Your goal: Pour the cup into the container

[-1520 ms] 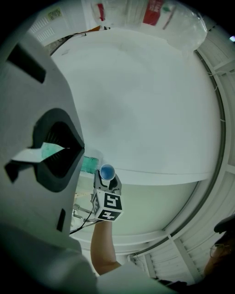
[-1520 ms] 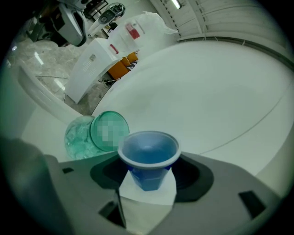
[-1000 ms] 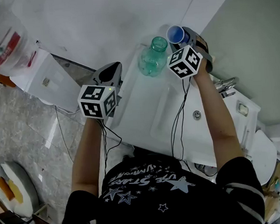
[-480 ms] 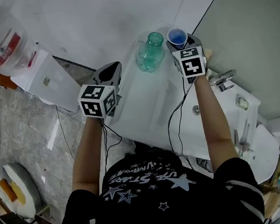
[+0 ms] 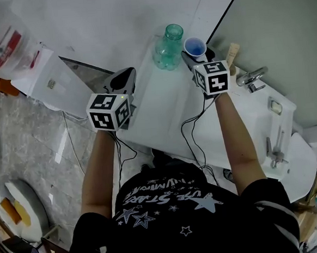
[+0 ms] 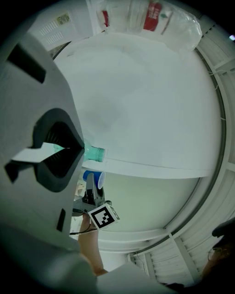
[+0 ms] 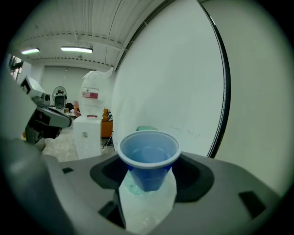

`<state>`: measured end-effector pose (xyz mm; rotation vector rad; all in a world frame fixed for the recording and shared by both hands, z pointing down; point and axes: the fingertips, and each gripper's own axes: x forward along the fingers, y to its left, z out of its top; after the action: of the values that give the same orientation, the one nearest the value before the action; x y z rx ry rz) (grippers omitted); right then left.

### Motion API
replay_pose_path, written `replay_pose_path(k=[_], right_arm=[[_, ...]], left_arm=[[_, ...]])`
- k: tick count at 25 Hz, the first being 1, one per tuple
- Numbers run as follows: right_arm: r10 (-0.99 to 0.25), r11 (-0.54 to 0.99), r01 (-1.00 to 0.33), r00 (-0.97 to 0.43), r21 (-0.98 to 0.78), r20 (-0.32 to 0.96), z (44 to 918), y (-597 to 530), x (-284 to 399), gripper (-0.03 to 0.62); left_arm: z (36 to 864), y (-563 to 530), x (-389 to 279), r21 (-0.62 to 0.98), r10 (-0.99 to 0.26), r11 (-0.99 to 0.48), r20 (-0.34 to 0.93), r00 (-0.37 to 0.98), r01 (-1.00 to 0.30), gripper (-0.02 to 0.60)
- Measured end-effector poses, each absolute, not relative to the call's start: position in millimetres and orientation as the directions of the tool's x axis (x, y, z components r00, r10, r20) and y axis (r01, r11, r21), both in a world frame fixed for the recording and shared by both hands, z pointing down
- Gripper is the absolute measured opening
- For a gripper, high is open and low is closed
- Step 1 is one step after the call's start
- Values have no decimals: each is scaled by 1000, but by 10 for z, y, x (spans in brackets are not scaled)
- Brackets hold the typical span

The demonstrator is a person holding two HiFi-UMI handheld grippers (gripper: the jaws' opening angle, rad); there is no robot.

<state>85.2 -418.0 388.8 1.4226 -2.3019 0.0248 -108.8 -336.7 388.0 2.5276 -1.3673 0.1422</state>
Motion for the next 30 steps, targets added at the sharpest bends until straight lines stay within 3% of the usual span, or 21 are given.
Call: replay_pose_path(k=[19,30], right_arm=[[-794,552,-834,-520,12,316,4858,-3660,262,299],[-751,586,-810,-549,-13,367,5424,-3573,98,299]], left_arm=[[4462,-3056,-1220,250,-795,-465,305,525,-849,11],[4830,-3006,-1258,290,-777,-428,367,512,-856,12]])
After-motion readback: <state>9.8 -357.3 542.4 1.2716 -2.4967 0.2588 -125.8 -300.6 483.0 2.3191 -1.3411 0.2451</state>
